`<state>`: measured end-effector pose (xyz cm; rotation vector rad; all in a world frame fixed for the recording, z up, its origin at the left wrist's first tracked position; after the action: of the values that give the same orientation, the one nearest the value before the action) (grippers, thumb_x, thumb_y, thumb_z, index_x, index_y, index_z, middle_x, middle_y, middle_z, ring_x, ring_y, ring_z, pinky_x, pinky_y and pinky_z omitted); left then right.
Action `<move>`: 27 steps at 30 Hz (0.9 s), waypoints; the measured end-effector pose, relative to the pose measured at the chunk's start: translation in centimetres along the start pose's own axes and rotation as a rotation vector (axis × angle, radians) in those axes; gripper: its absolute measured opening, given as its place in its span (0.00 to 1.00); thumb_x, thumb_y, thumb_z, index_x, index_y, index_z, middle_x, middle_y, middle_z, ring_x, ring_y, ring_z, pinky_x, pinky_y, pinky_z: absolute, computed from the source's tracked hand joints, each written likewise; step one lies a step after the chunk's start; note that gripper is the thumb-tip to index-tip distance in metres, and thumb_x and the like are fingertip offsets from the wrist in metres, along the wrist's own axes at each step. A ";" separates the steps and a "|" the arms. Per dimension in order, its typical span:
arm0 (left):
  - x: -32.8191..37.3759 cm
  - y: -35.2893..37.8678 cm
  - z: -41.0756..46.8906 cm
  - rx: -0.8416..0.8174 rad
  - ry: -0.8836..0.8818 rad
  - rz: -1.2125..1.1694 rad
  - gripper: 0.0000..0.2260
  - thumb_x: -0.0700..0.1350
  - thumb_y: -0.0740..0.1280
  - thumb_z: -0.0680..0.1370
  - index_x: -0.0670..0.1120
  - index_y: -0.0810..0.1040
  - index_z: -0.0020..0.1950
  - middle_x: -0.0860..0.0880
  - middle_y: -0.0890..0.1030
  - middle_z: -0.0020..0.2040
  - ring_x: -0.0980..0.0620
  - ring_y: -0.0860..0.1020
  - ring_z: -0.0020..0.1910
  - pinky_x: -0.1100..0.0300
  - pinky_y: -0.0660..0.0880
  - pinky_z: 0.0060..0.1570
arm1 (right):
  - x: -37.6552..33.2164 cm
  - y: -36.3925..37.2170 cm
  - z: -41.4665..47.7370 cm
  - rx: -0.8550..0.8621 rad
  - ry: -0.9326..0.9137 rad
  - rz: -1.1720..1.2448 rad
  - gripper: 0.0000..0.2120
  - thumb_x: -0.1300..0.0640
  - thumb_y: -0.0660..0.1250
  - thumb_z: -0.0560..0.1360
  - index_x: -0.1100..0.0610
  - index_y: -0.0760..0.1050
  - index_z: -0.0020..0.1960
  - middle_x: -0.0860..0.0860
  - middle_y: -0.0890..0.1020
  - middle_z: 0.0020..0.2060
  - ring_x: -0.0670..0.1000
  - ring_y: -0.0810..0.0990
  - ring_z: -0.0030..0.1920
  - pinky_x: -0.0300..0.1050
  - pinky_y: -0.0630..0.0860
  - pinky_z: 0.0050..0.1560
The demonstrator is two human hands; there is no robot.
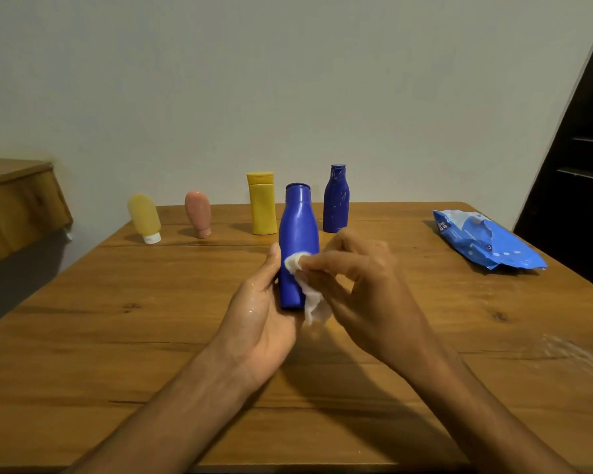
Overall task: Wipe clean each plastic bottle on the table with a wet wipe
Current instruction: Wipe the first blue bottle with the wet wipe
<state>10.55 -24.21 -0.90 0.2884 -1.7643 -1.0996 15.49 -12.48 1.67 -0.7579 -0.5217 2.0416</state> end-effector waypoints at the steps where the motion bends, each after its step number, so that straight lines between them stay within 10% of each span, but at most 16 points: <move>1: 0.1 -0.2 0.1 -0.007 -0.015 -0.006 0.22 0.53 0.62 0.80 0.39 0.74 0.67 0.38 0.82 0.51 0.46 0.83 0.48 0.50 0.80 0.49 | -0.2 0.0 -0.1 -0.073 -0.026 0.010 0.11 0.50 0.65 0.72 0.50 0.81 0.51 0.44 0.75 0.41 0.41 0.69 0.43 0.39 0.66 0.43; 4: 0.3 -0.2 0.1 -0.043 -0.035 -0.005 0.23 0.54 0.63 0.80 0.39 0.74 0.68 0.39 0.81 0.50 0.46 0.81 0.50 0.48 0.78 0.55 | -0.3 -0.5 0.2 -0.237 -0.066 0.055 0.09 0.53 0.69 0.73 0.49 0.81 0.52 0.43 0.76 0.42 0.42 0.73 0.44 0.38 0.69 0.45; 10: -1.1 0.3 0.0 -0.060 0.026 0.038 0.18 0.50 0.60 0.81 0.44 0.77 0.67 0.41 0.83 0.55 0.50 0.82 0.46 0.52 0.78 0.49 | 1.1 -0.7 0.6 0.112 0.054 0.062 0.11 0.50 0.65 0.73 0.52 0.81 0.51 0.46 0.76 0.41 0.44 0.74 0.42 0.43 0.70 0.43; 15: -0.3 0.1 -0.1 -0.042 -0.022 -0.011 0.17 0.51 0.62 0.79 0.38 0.82 0.55 0.39 0.83 0.48 0.47 0.83 0.45 0.49 0.78 0.53 | 0.3 -0.2 0.1 -0.152 -0.037 0.050 0.08 0.53 0.69 0.72 0.49 0.81 0.51 0.45 0.75 0.41 0.43 0.71 0.44 0.42 0.68 0.44; 21: -1.3 0.3 -0.5 -0.023 -0.013 0.040 0.17 0.48 0.61 0.80 0.44 0.77 0.66 0.41 0.82 0.58 0.48 0.81 0.50 0.51 0.74 0.56 | 1.5 -0.7 0.8 0.193 0.062 0.082 0.12 0.51 0.64 0.73 0.55 0.81 0.52 0.47 0.75 0.42 0.43 0.74 0.40 0.33 0.72 0.39; 27: -0.7 0.1 -0.2 -0.004 -0.003 0.002 0.16 0.49 0.61 0.80 0.41 0.78 0.61 0.40 0.83 0.54 0.49 0.82 0.46 0.52 0.80 0.48 | 1.0 0.2 0.0 -0.024 -0.002 0.076 0.09 0.56 0.70 0.71 0.55 0.81 0.51 0.44 0.74 0.42 0.43 0.73 0.42 0.30 0.66 0.41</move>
<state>11.10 -23.86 -1.20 0.2829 -1.7650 -1.1028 14.95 -11.76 1.30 -0.8012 -0.5261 2.1093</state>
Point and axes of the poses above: each hand's wrist, its own z-axis towards the middle knuckle, its own y-axis out of the palm, x = y × z, the point moved 1 cm from there along z, towards the middle knuckle
